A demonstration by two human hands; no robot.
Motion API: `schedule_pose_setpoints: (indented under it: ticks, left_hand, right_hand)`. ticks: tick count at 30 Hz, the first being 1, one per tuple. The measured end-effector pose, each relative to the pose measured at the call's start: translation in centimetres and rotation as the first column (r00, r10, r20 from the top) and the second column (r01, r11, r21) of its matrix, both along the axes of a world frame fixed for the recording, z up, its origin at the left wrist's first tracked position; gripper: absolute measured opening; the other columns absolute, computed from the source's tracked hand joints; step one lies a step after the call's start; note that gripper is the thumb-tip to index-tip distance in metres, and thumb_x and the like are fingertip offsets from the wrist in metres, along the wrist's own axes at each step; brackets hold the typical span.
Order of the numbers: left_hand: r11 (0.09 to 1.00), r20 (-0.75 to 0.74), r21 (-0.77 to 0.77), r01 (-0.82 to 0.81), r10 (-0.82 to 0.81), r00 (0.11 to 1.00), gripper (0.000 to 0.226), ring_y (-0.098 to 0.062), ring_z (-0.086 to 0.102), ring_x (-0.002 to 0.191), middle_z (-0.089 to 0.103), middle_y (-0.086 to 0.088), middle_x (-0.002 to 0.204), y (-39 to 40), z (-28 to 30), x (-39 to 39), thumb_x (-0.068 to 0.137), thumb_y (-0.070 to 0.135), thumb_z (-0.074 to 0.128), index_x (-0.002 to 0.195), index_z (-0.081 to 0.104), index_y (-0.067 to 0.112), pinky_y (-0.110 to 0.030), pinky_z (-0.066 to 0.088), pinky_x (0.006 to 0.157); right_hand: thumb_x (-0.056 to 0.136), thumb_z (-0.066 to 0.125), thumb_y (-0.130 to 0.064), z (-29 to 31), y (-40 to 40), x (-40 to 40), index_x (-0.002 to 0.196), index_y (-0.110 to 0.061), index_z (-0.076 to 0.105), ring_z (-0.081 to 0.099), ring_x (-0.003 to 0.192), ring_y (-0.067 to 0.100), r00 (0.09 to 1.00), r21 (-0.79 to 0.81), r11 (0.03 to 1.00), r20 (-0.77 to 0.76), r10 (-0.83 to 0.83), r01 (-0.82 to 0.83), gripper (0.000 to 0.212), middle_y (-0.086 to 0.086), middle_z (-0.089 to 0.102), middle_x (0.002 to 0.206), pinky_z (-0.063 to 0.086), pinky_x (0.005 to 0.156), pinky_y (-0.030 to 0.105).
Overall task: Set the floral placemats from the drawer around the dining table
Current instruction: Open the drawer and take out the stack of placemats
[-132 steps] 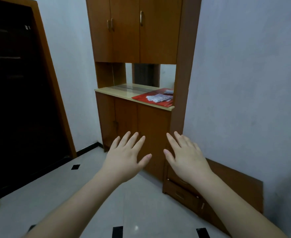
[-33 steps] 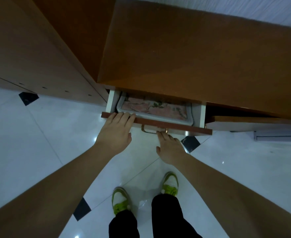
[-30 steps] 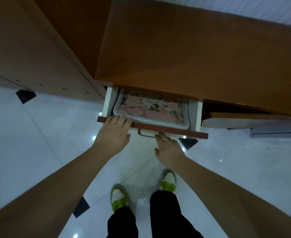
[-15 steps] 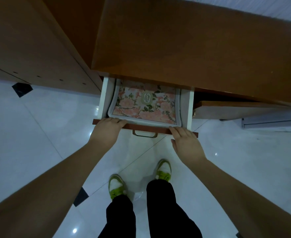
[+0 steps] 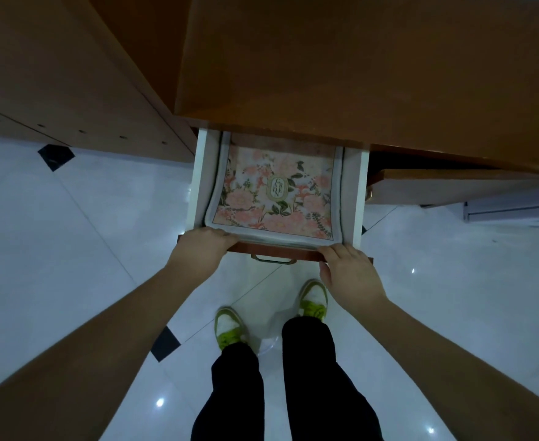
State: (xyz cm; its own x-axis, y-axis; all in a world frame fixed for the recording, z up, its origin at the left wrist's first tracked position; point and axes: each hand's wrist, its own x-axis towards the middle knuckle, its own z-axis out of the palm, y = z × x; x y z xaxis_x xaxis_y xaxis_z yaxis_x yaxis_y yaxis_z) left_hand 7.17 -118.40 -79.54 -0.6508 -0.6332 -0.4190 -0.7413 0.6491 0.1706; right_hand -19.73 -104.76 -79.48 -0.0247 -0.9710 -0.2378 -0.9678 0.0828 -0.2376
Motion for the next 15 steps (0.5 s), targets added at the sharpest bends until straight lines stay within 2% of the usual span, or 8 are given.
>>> schedule_pose_setpoints:
  ticks: [4, 7, 9, 11, 12, 13, 15]
  left_hand:
    - [0.999, -0.005, -0.013, 0.049, -0.049, 0.999, 0.052, -0.019, 0.06, 0.047, 0.064, 0.004, 0.061, 0.9, 0.2, 1.0, 0.048, 0.002, 0.091, 0.092, 0.077, 0.024, -0.026, 0.045, 0.036]
    - [1.0, -0.004, -0.009, 0.024, -0.024, 1.0, 0.046, -0.02, 0.062, 0.049, 0.067, 0.003, 0.064, 1.2, -0.1, 1.2, 0.053, 0.004, 0.091, 0.092, 0.076, 0.026, -0.03, 0.049, 0.037]
    - [0.999, 0.001, 0.025, 0.035, -0.035, 0.999, 0.039, -0.02, 0.065, 0.055, 0.069, 0.003, 0.07, 1.2, 0.4, 1.0, 0.063, 0.011, 0.089, 0.096, 0.076, 0.026, -0.031, 0.052, 0.042]
    - [0.995, -0.011, 0.079, 0.057, -0.057, 0.998, 0.025, -0.019, 0.068, 0.075, 0.072, 0.003, 0.087, 0.6, 1.0, 0.7, 0.084, 0.031, 0.074, 0.11, 0.072, 0.029, -0.029, 0.051, 0.058]
    - [0.992, -0.002, 0.116, 0.051, -0.051, 0.999, 0.025, -0.017, 0.067, 0.083, 0.071, 0.004, 0.095, 0.1, 1.2, 0.4, 0.093, 0.04, 0.061, 0.114, 0.069, 0.03, -0.027, 0.047, 0.063]
    - [0.988, 0.011, 0.15, 0.036, -0.038, 0.999, 0.03, -0.016, 0.065, 0.087, 0.07, 0.004, 0.098, -0.4, 1.2, 0.1, 0.098, 0.046, 0.05, 0.115, 0.068, 0.029, -0.026, 0.043, 0.063]
    - [0.982, 0.054, 0.191, -0.014, 0.003, 0.999, 0.036, -0.017, 0.064, 0.088, 0.069, 0.004, 0.099, -1.4, 1.1, -0.3, 0.101, 0.048, 0.041, 0.112, 0.067, 0.025, -0.027, 0.039, 0.063]
  right_hand:
    - [0.074, 0.078, -0.011, 0.0, 0.9, 0.4, 0.098, -0.009, 0.072, 0.065, 0.07, 0.026, 1.0, 0.014, 1.0, 0.017, 0.025, -0.026, 0.024, 0.007, 0.068, 0.08, 0.055, 0.065, 0.033]
    - [0.074, 0.078, -0.01, 0.1, 1.1, 0.7, 0.096, -0.009, 0.073, 0.065, 0.068, 0.026, 1.0, 0.043, 0.999, 0.031, 0.004, -0.005, 0.023, 0.006, 0.068, 0.077, 0.056, 0.062, 0.032]
    - [0.077, 0.076, -0.011, 0.2, 0.9, 0.7, 0.093, -0.009, 0.074, 0.065, 0.066, 0.026, 0.999, 0.071, 0.997, 0.034, -0.004, 0.002, 0.016, 0.006, 0.069, 0.075, 0.056, 0.058, 0.032]
    - [0.083, 0.071, -0.013, 0.2, 0.5, 0.3, 0.087, -0.011, 0.074, 0.064, 0.064, 0.027, 0.999, 0.117, 0.993, 0.051, -0.006, 0.0, 0.005, 0.007, 0.068, 0.071, 0.052, 0.053, 0.031]
    - [0.087, 0.068, -0.014, 0.1, 0.0, 0.0, 0.085, -0.011, 0.073, 0.063, 0.064, 0.028, 0.998, 0.137, 0.991, 0.058, -0.017, 0.009, 0.007, 0.007, 0.067, 0.071, 0.049, 0.053, 0.029]
    - [0.091, 0.064, -0.016, 0.0, -0.6, -0.4, 0.087, -0.011, 0.073, 0.064, 0.067, 0.028, 0.997, 0.147, 0.989, 0.069, -0.037, 0.026, 0.01, 0.008, 0.067, 0.074, 0.048, 0.055, 0.029]
    - [0.095, 0.06, -0.017, -0.2, -1.9, -0.7, 0.102, -0.011, 0.073, 0.065, 0.081, 0.03, 0.986, 0.186, 0.981, 0.141, -0.087, 0.06, 0.016, 0.011, 0.07, 0.089, 0.051, 0.068, 0.033]
